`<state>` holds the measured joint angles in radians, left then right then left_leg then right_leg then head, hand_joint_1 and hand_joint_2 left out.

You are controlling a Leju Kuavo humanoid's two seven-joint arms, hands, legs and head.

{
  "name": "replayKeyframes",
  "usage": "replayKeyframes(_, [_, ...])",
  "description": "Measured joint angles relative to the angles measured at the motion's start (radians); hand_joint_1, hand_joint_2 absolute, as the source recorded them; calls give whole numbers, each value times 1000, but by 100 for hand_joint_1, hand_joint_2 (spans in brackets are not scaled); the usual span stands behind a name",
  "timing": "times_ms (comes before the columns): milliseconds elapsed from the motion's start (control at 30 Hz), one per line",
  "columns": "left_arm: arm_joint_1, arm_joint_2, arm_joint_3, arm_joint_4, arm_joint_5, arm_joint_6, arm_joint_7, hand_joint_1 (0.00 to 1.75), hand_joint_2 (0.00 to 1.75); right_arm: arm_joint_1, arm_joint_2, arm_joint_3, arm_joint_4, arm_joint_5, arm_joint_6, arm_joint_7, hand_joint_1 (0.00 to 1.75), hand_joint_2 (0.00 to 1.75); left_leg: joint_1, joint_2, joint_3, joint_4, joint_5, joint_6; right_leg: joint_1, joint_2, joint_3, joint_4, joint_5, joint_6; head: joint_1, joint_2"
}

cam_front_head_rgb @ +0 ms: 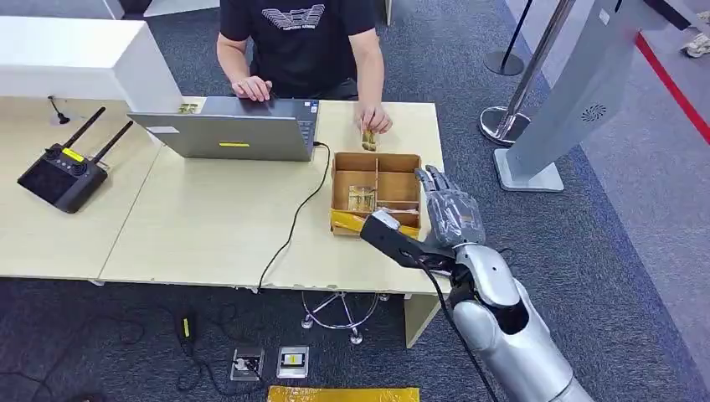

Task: Pass the card to the sensor for recognition and then transmit it.

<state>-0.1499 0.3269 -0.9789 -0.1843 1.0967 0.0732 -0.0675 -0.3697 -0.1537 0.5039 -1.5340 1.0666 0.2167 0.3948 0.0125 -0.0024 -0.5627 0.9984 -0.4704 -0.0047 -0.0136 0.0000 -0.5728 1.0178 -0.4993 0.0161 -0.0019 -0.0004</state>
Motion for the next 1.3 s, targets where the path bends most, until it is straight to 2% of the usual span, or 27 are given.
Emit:
replayKeyframes(100, [0,0,-5,0,0,0,0,0,0,-4,0,7,18,-1,-28,-8,0,175,0,0,0,0,0,0,0,0,0,0,0,0,0,0])
replayKeyframes(200, [-3,0,-7,0,0,0,0,0,0,-10,7,26,96,11,-138,-46,0,175,0,0,0,0,0,0,0,0,0,0,0,0,0,0])
replayKeyframes(367, [-3,0,-12,0,6,0,-5,0,0,-35,17,45,197,5,-193,-121,0,175,0,0,-1,0,0,0,0,0,0,0,0,0,0,0])
replayKeyframes(567, [-4,0,-18,0,10,3,-12,0,0,-80,39,60,344,9,-260,-175,0,175,0,0,-1,0,0,0,0,0,0,0,0,0,0,0])
replayKeyframes(700, [-4,0,-23,0,11,8,-12,0,0,-95,53,69,423,11,-292,-190,0,175,0,0,-1,0,0,0,0,0,-1,0,0,0,0,0])
replayKeyframes(933, [-4,0,-26,0,16,8,-13,0,0,-150,106,74,633,10,-395,-229,0,175,0,0,-1,0,0,0,0,0,-1,0,0,0,0,0])
replayKeyframes(1300, [-4,0,-26,0,17,8,-13,0,0,-191,142,74,784,9,-447,-237,0,175,0,0,-1,0,0,0,0,0,-1,0,0,0,0,0])
